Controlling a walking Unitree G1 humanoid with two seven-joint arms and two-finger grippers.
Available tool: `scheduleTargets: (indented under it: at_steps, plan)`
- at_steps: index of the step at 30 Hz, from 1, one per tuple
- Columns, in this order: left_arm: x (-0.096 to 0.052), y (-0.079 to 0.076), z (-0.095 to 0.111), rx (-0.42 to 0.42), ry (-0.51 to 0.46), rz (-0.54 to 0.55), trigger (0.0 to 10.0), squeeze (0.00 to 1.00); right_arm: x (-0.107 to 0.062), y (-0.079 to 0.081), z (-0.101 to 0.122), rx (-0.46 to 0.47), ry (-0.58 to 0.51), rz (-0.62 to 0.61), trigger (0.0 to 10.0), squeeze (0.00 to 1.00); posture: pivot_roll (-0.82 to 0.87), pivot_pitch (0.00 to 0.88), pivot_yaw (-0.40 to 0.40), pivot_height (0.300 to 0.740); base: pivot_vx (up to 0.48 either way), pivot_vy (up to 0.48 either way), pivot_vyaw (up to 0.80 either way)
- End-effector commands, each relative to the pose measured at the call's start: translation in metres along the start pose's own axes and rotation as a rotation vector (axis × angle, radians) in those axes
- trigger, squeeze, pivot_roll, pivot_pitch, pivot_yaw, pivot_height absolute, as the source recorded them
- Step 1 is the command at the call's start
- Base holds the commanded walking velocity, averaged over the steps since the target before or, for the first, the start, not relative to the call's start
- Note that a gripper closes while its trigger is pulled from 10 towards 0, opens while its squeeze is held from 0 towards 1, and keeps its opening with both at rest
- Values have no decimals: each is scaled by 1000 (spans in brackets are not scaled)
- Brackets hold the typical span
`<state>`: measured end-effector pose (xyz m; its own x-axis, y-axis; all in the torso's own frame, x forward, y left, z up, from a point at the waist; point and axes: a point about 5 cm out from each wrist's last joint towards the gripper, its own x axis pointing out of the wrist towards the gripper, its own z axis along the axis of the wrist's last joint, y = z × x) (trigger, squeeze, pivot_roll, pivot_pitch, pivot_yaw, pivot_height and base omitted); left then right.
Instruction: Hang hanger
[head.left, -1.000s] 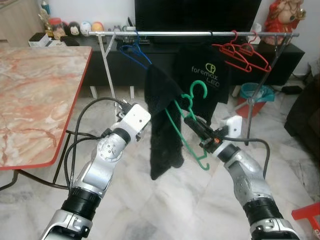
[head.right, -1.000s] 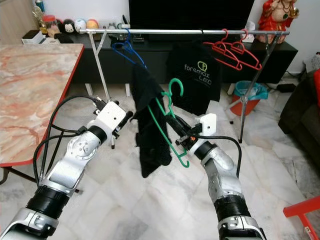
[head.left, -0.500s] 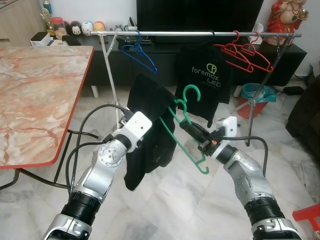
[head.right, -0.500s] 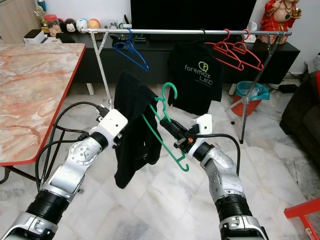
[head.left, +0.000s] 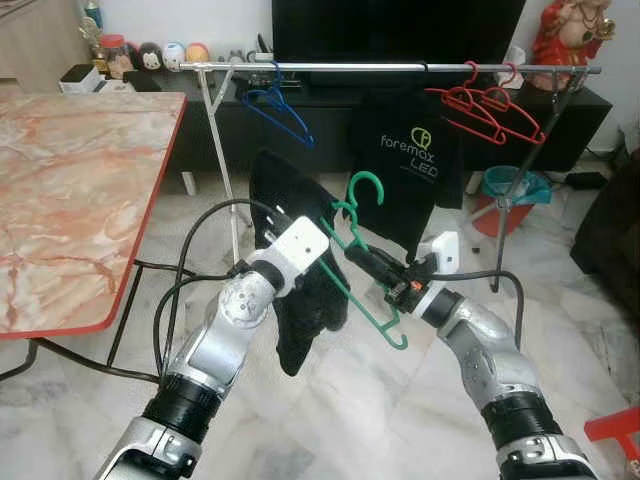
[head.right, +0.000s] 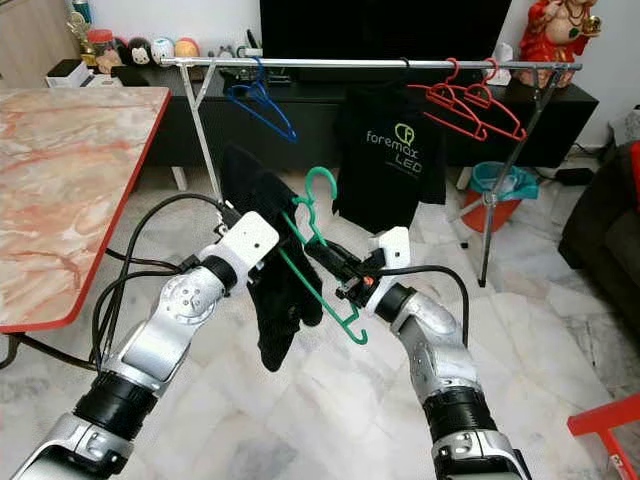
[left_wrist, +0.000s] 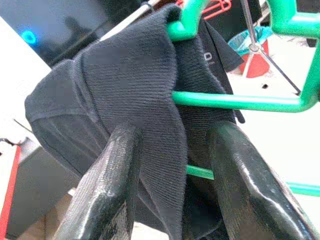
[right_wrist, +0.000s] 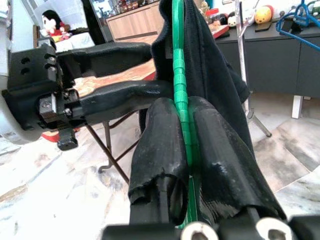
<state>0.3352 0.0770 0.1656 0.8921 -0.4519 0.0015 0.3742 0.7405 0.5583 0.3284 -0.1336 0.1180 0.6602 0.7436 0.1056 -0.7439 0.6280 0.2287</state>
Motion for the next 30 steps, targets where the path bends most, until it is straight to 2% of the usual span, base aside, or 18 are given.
scheduleTargets:
  at_steps: [1, 7, 10, 14, 21, 30]
  plan:
    - [3, 0, 0, 24, 13, 2, 10000, 0, 7, 5, 16, -42, -54, 38, 0, 0, 112, 0, -40, 740, 0, 0, 0]
    - [4, 7, -4, 67, 68, 91, 10000, 0, 7, 7, 16, -38, -52, 51, 0, 0, 114, 0, -40, 740, 0, 0, 0]
    - [5, 6, -7, 67, 90, 76, 10000, 0, 7, 7, 16, -37, -51, 52, 0, 0, 114, 0, -40, 740, 0, 0, 0]
    - [5, 11, -11, 117, 116, 135, 10000, 0, 8, 10, 14, -36, -38, 75, 0, 0, 111, 0, -41, 740, 0, 0, 0]
    - [4, 17, -16, 132, 160, 192, 10000, 0, 8, 13, 13, -30, -26, 100, 0, 0, 108, 0, -44, 740, 0, 0, 0]
    - [3, 36, -25, 182, 226, 313, 10000, 0, 9, 17, 12, -25, -15, 125, 0, 0, 105, 0, -44, 740, 0, 0, 0]
